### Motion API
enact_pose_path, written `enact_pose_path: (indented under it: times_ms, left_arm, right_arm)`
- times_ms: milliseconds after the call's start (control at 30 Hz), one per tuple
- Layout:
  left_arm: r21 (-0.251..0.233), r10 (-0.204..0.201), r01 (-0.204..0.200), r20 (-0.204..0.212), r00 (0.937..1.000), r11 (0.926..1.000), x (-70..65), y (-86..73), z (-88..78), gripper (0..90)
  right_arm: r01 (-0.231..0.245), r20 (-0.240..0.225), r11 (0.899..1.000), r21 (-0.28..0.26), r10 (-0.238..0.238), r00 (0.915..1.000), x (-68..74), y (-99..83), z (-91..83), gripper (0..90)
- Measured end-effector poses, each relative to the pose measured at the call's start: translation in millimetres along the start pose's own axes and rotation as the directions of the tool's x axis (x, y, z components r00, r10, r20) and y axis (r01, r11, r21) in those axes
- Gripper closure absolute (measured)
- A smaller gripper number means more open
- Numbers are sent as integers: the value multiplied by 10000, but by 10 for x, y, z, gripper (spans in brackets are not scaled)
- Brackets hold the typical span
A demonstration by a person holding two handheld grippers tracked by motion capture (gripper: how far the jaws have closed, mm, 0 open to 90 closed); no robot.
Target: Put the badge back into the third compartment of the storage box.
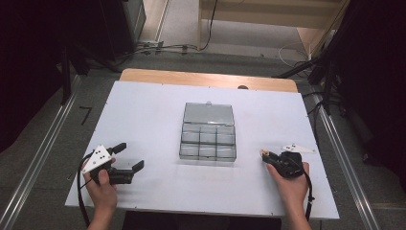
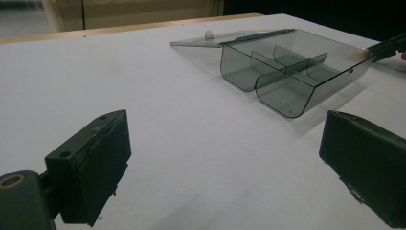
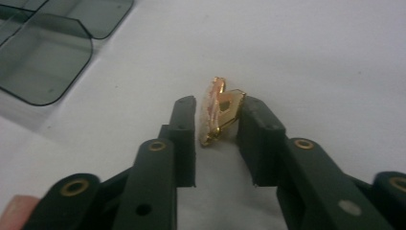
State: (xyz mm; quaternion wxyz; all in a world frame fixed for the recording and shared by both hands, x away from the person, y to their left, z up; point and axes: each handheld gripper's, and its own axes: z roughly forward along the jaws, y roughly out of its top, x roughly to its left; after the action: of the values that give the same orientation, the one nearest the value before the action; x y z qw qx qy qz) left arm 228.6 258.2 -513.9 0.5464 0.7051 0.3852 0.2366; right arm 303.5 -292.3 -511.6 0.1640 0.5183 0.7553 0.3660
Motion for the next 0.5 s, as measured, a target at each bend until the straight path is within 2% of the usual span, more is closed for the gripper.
enact_pose_path:
  times_ms: [67,100,167,267,300,500]
  left_arm:
    - [13,7,-7,-2,10000,10000,-1,0,1,43]
    - [24,23,-23,0,10000,10000,-1,0,0,43]
    - [30,25,-25,-2,10000,10000,-1,0,1,43]
    - [32,20,-20,-2,10000,10000,-1,1,2,43]
    - [34,21,-21,-1,10000,10000,-1,1,3,43]
    - [19,6,-6,-2,10000,10000,-1,1,1,43]
  right_arm:
    - [12,93,10000,-50,-11,10000,9,-5,2,736]
    - [230,90,9997,-100,-229,9997,32,-13,9,805]
    - [335,172,9993,-138,-333,9993,51,-16,10,812]
    - [462,68,9985,-281,-460,9989,71,-22,4,828]
    - [531,-147,9978,-389,-537,9984,72,-25,-1,839]
    - [712,-146,9958,-578,-722,9973,89,-35,-15,869]
